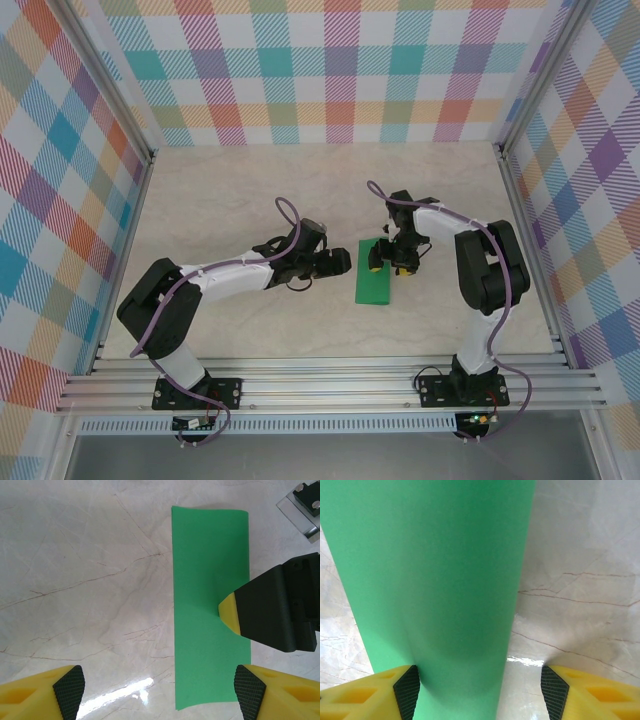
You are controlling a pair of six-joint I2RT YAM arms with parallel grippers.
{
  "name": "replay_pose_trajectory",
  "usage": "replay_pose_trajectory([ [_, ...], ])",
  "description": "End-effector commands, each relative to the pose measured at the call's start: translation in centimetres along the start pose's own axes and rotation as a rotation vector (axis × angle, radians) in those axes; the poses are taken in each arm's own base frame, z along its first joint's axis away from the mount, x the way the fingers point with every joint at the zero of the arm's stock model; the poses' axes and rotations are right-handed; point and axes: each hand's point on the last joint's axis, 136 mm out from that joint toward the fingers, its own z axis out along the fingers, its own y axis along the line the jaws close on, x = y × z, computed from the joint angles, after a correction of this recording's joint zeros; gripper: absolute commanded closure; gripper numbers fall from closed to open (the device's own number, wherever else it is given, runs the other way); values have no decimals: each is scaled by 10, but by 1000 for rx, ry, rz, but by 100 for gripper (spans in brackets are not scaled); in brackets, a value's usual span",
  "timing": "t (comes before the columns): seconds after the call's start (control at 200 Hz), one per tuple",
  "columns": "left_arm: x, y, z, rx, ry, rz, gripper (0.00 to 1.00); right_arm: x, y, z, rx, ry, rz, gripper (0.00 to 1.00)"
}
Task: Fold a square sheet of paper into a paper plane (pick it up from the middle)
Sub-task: Fold the square sheet of paper in half at the center of the table.
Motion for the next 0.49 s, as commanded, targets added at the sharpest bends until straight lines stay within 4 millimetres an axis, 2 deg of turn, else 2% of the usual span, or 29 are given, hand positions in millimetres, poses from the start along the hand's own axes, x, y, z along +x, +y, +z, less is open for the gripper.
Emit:
replay_pose_trajectory([
  [0.0,0,-12,3,30,3,3,25,0,-13,13,68,26,5,32],
  [0.12,-1,-13,5,29,8,-5,36,1,-15,17,73,33,10,32],
  [0.265,0,-18,14,44,34,-17,59,0,-16,19,76,33,15,32],
  [0.37,1,-21,23,52,53,-43,100,0,-16,19,79,32,18,32],
  [0.49,0,-28,33,82,69,-70,100,0,-16,19,79,31,20,32],
])
